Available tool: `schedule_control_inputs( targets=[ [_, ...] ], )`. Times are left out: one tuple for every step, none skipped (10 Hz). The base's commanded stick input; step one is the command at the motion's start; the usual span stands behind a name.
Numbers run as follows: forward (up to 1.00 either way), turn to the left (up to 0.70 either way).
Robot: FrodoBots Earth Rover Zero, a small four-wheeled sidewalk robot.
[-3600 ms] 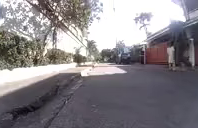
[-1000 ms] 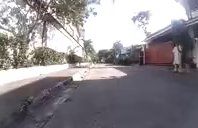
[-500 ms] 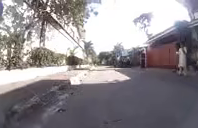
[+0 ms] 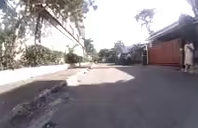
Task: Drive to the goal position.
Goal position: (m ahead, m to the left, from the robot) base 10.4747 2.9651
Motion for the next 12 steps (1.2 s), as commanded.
schedule_control_inputs(
  targets=[
    [0.70, -0.03],
    [0.70, -0.03],
    [0.70, -0.03],
    [0.70, -0.03],
    [0.70, -0.03],
    [0.70, -0.03],
    [0.70, -0.03],
    [0.70, -0.03],
    [0.70, -0.03],
    [0.70, -0.03],
    [0.70, -0.03],
    [0.70, -0.03]
  ],
)
